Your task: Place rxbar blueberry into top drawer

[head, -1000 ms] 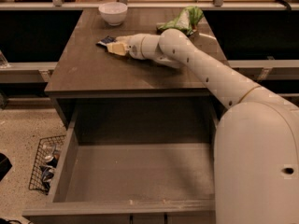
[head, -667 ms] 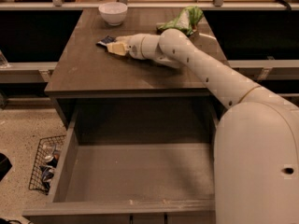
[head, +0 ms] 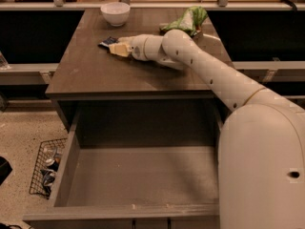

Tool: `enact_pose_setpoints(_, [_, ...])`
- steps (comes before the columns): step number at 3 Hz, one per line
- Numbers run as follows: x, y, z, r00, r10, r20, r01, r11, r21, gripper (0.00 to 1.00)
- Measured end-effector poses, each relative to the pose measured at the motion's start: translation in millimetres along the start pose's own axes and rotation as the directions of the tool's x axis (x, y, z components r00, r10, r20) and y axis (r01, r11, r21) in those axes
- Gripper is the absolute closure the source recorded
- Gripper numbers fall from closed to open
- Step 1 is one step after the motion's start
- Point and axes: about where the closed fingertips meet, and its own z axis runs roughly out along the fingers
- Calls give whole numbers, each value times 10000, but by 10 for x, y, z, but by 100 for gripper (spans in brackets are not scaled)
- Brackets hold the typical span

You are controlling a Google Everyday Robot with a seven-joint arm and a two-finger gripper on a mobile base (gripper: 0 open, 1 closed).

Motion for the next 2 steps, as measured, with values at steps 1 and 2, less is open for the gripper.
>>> enact_pose_setpoints(1, [-7, 2, -1, 10000, -1, -1, 1, 10000, -1, 100])
enact_pose_setpoints(2, [-9, 2, -2, 10000, -1, -1, 1, 10000, -1, 100])
